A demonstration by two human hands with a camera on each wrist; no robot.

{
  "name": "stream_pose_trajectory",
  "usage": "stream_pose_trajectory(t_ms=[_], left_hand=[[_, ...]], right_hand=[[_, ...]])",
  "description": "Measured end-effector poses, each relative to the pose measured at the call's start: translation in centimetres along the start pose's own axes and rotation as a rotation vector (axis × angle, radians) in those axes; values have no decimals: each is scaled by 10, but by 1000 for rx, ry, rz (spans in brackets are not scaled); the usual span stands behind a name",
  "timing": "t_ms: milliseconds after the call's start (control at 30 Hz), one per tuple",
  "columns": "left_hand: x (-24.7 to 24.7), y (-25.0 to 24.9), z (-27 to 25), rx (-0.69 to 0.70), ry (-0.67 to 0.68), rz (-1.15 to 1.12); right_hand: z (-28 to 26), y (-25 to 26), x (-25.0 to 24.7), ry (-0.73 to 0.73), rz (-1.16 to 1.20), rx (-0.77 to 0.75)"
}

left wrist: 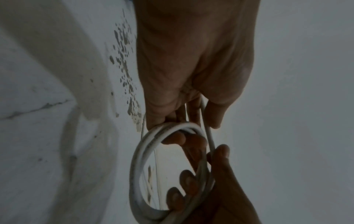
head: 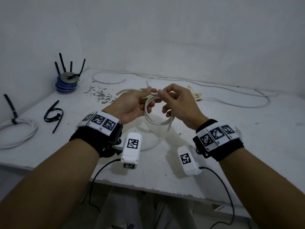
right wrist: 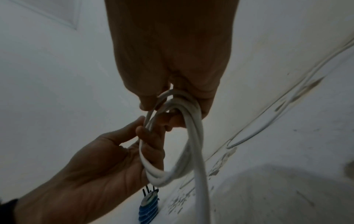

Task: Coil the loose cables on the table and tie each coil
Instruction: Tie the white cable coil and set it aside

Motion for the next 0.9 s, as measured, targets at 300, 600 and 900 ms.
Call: stream_pose_trajectory(t_ms=[300, 600, 900], left_hand=[[-8, 6, -6, -34, 86, -26], [-36, 5, -3, 2, -153, -2], [-13, -1, 1, 1, -95, 55]], right_hand=[[19, -17, -41, -463, 571, 253], [13, -8, -66, -237, 474, 18], [1, 13, -42, 45, -464, -220]])
Point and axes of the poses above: each hand's wrist, its own z-axis towards the middle knuckle, its own x-axis out of the palm, y = z × x, the point moved 4 cm from there along z, towards the middle knuckle, and after that the axes turned 6 degrees about x, right-handed, at the moved point
